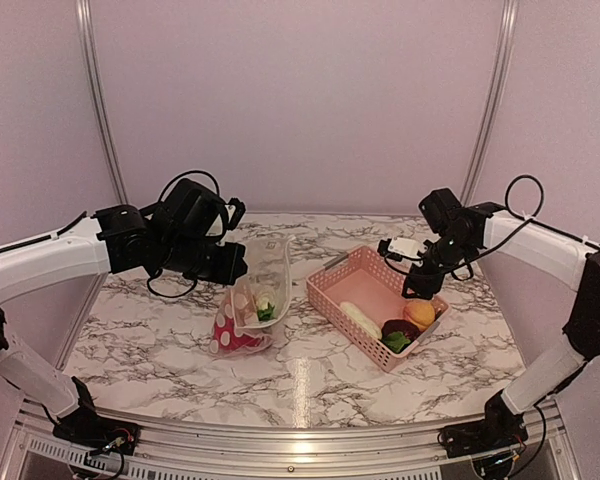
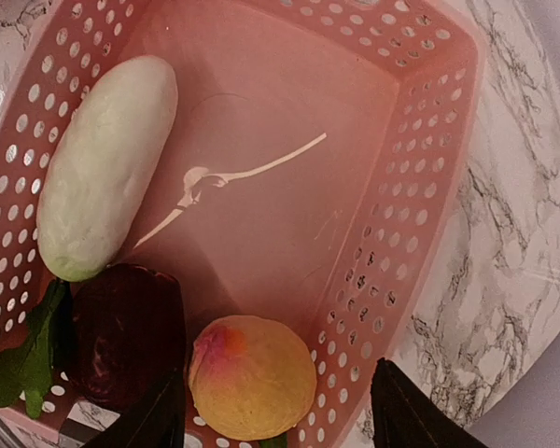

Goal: Place the food in the zip-top bag and seal the zipper
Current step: Pick up the fake fruit from the bin.

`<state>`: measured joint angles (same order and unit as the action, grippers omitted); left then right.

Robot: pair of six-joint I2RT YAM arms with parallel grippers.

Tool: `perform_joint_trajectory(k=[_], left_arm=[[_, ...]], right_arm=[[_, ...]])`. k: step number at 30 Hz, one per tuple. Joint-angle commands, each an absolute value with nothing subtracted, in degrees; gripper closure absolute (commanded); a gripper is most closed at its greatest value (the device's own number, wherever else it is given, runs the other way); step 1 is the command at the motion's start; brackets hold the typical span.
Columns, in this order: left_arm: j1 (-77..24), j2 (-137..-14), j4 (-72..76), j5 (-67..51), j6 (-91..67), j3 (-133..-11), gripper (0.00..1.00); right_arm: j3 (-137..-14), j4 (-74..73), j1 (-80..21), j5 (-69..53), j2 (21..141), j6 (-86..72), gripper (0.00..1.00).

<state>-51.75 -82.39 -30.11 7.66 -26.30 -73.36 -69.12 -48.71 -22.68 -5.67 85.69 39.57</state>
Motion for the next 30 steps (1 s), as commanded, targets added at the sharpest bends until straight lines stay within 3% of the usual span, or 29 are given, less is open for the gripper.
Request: perform_joint_trajectory(k=[1,30], left_arm=[[-51.6,-83.1,-31.0,7.4,-25.3,-74.5,1.0],[-51.6,-82.4,-29.8,6.5,-26.2,-72.1,1.0]], right_arm=[[-69.3,-53.6,-21.4,-2.7,87.4,41.3,0.35],[-65.8,-54.8,-20.8,3.0,95.2,39.4,0.2]])
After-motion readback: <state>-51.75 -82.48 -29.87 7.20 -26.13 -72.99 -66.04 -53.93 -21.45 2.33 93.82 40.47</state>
